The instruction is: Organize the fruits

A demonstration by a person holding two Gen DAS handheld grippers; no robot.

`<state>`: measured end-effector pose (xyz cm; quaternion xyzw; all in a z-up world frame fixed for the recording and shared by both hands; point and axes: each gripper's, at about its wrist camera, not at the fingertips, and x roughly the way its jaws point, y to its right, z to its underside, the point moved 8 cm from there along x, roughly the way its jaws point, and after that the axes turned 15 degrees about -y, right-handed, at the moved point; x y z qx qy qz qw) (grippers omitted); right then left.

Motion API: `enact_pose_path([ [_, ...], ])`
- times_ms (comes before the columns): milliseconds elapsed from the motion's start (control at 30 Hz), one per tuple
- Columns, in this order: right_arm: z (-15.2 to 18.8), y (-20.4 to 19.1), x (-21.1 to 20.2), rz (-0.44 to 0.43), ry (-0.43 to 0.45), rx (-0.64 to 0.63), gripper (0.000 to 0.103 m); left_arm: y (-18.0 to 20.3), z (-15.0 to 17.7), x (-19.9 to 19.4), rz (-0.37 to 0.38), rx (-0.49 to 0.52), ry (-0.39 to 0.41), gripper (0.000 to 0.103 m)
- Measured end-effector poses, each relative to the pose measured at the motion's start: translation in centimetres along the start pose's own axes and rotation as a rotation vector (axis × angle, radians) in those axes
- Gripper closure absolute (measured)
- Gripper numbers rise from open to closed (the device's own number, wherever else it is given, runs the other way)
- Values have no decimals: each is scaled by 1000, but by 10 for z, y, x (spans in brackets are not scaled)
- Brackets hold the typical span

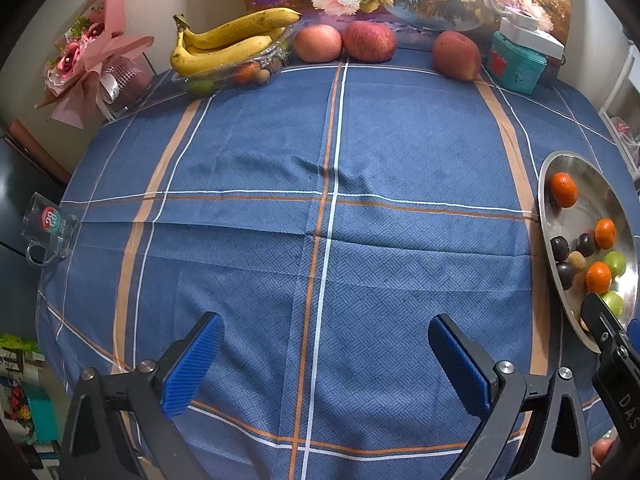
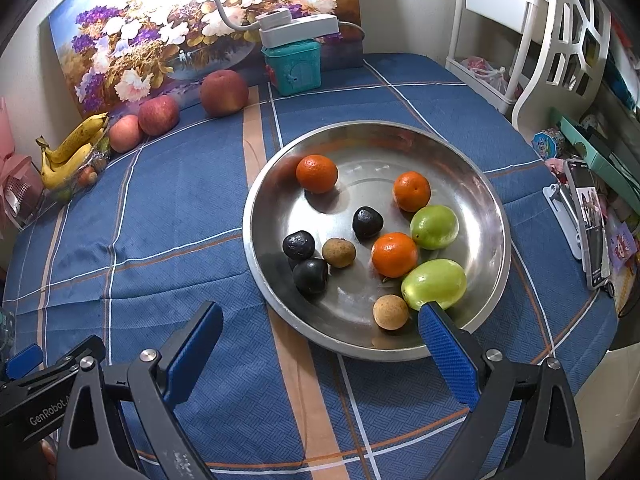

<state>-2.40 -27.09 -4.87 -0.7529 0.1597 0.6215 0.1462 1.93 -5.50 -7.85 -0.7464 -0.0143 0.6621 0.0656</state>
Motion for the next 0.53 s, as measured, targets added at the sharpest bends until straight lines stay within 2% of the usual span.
enact_pose_path([
  [533,0,0,0,0,-1,0,5,-8,-1,-3,-6,-28,17,0],
])
